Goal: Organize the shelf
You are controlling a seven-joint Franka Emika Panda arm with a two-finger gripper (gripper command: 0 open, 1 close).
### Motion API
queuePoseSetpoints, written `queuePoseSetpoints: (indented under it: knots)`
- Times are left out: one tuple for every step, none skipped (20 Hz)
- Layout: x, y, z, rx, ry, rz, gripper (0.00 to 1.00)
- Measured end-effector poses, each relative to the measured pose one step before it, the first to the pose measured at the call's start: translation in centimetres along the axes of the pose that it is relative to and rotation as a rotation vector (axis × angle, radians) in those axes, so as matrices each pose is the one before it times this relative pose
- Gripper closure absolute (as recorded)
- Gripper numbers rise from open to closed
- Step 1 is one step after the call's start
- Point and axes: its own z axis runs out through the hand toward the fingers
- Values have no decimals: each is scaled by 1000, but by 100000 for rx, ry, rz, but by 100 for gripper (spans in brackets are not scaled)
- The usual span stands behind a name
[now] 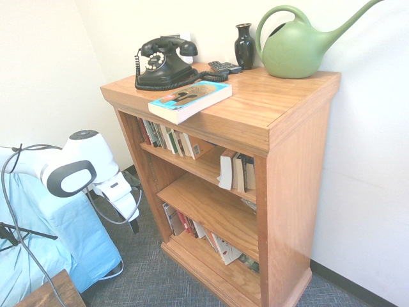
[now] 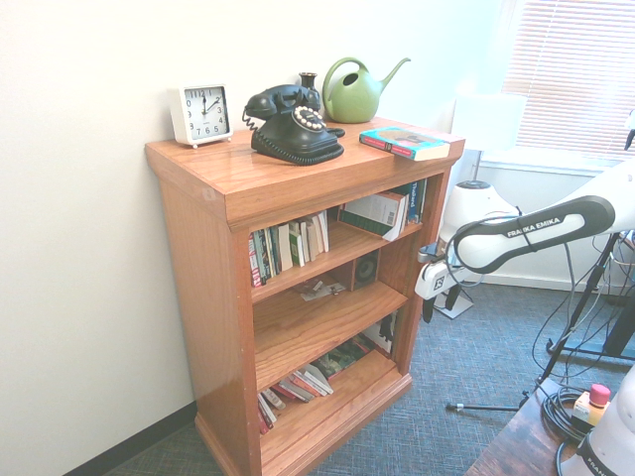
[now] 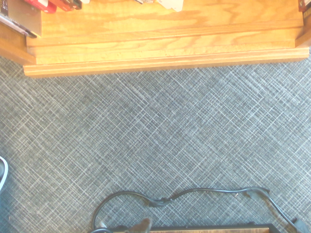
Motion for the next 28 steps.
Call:
queuePoseSetpoints:
  knots:
    - [36, -24, -2, 2, 4, 17, 0]
    - [56, 36, -2, -124, 154, 98, 0]
    - [130, 23, -92, -196, 575, 110, 0]
    - [232, 17, -197, -61, 771, 313, 0]
    - [274, -38, -300, 29, 1076, 201, 0]
    - [457, -132, -595, 8, 1977, 5, 0]
    - [525, -176, -771, -431, 2533, 59, 0]
    - [658, -206, -1045, -972, 3020, 202, 0]
    - [814, -133, -1316, -1821, 3586, -215, 0]
    - [971, -14, -1550, -2637, 4342, -160, 0]
    - [1092, 98, -1714, -2787, 4482, 37, 0]
    - [1126, 217, -1735, -2767, 4298, 107, 0]
    - [1076, 242, -1617, -2785, 4110, -280, 0]
    - [1052, 248, -1519, -2734, 4133, -297, 0]
    - [795, 227, -1140, -2600, 3459, -639, 0]
    - [595, 167, -916, -2465, 2982, -796, 0]
    - [439, 130, -773, -2737, 2898, -993, 0]
    - [393, 119, -818, -3166, 3225, -1244, 0]
    - [397, 67, -859, -2968, 3267, -1157, 0]
    - [382, 13, -855, -3066, 3506, -1342, 0]
    - [401, -33, -807, -3066, 3443, -1277, 0]
    - [339, -123, -680, -2946, 3054, -1336, 0]
    - [351, -189, -567, -3072, 3048, -1379, 0]
    - [339, -248, -474, -3025, 2909, -1401, 0]
    - [322, -312, -426, -2975, 2649, -1341, 0]
    - [317, -327, -400, -3195, 3101, -1253, 0]
    - [320, -314, -467, -3170, 3035, -737, 0]
    - [193, -292, -478, -2485, 1933, -449, 0]
